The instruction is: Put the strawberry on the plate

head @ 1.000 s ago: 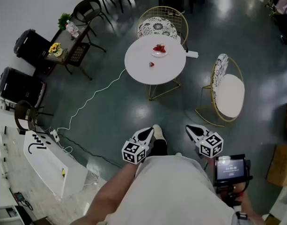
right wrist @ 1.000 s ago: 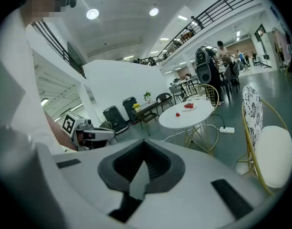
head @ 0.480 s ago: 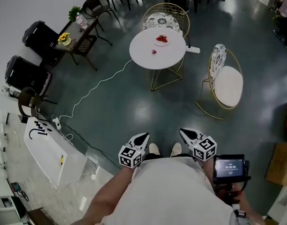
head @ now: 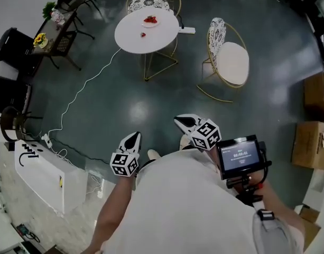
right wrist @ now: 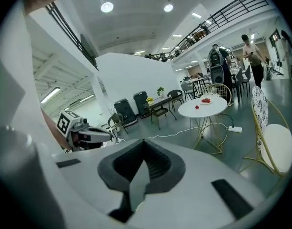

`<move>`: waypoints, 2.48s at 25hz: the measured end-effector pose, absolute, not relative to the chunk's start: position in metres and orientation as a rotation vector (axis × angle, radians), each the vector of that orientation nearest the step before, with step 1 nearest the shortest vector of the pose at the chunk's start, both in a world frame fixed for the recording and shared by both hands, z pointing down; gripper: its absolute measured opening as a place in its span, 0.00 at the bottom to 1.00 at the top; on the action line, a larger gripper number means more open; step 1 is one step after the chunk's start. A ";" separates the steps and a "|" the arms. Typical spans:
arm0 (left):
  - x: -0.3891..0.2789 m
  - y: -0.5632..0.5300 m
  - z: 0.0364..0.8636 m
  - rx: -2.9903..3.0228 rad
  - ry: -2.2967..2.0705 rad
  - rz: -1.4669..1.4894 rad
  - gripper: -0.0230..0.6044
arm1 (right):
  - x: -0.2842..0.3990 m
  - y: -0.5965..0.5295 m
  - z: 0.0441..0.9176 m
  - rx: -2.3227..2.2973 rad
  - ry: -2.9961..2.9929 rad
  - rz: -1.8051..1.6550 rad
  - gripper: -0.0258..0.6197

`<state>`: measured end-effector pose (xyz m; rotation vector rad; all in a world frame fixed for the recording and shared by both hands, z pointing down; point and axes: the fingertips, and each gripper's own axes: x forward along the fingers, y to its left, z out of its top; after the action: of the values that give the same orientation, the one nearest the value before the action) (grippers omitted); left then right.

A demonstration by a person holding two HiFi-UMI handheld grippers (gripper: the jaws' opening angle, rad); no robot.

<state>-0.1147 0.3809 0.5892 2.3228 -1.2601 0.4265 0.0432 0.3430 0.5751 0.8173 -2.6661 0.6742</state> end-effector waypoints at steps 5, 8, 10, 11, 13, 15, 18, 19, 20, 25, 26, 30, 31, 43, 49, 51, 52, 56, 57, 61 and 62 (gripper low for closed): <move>-0.142 0.382 0.585 2.337 -1.250 0.424 0.04 | 0.015 0.344 0.562 0.844 -2.683 0.691 0.05; -0.157 0.386 0.586 2.347 -1.236 0.421 0.04 | 0.001 0.348 0.561 0.855 -2.680 0.698 0.05; -0.166 0.389 0.587 2.354 -1.221 0.407 0.04 | -0.012 0.352 0.562 0.849 -2.673 0.682 0.05; -0.171 0.391 0.587 2.358 -1.213 0.399 0.04 | -0.018 0.354 0.562 0.847 -2.669 0.675 0.05; -0.181 0.394 0.587 2.366 -1.198 0.387 0.04 | -0.030 0.358 0.563 0.852 -2.661 0.675 0.05; -0.191 0.395 0.587 2.372 -1.193 0.380 0.04 | -0.040 0.360 0.564 0.865 -2.654 0.682 0.05; -0.207 0.395 0.586 2.379 -1.196 0.362 0.04 | -0.054 0.360 0.566 0.891 -2.647 0.690 0.05; -0.212 0.395 0.587 2.379 -1.199 0.357 0.04 | -0.058 0.359 0.566 0.900 -2.645 0.690 0.05; -0.218 0.395 0.587 2.379 -1.201 0.354 0.04 | -0.063 0.359 0.566 0.907 -2.643 0.690 0.05; -0.231 0.393 0.590 2.387 -1.198 0.358 0.04 | -0.076 0.358 0.563 0.907 -2.645 0.664 0.05; -0.231 0.393 0.588 2.388 -1.193 0.360 0.04 | -0.077 0.357 0.561 0.909 -2.642 0.665 0.05; -0.238 0.395 0.589 2.388 -1.177 0.355 0.04 | -0.088 0.360 0.566 0.911 -2.625 0.681 0.05; -0.245 0.398 0.592 2.385 -1.177 0.358 0.04 | -0.096 0.364 0.570 0.905 -2.621 0.687 0.05; -0.312 0.418 0.607 2.284 -1.270 0.351 0.04 | -0.161 0.368 0.580 0.789 -2.611 0.677 0.05; -0.342 0.409 0.610 2.215 -1.350 0.324 0.04 | -0.199 0.348 0.589 0.668 -2.611 0.671 0.05; -0.356 0.402 0.616 2.189 -1.378 0.332 0.04 | -0.217 0.334 0.594 0.622 -2.623 0.670 0.05; -0.362 0.399 0.619 2.176 -1.391 0.333 0.04 | -0.226 0.326 0.595 0.602 -2.629 0.668 0.05; -0.385 0.375 0.624 2.140 -1.418 0.348 0.04 | -0.255 0.294 0.596 0.549 -2.656 0.662 0.05; -0.390 0.365 0.624 2.140 -1.420 0.354 0.04 | -0.260 0.283 0.595 0.542 -2.664 0.658 0.05; -0.395 0.316 0.616 2.163 -1.410 0.354 0.04 | -0.267 0.238 0.593 0.552 -2.676 0.658 0.05; -0.393 0.303 0.613 2.176 -1.402 0.354 0.04 | -0.267 0.228 0.592 0.562 -2.677 0.660 0.05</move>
<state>-0.3932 0.3035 0.6129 2.1762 -1.4021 0.3541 -0.2667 0.2279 0.5921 0.5624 -2.6770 0.6599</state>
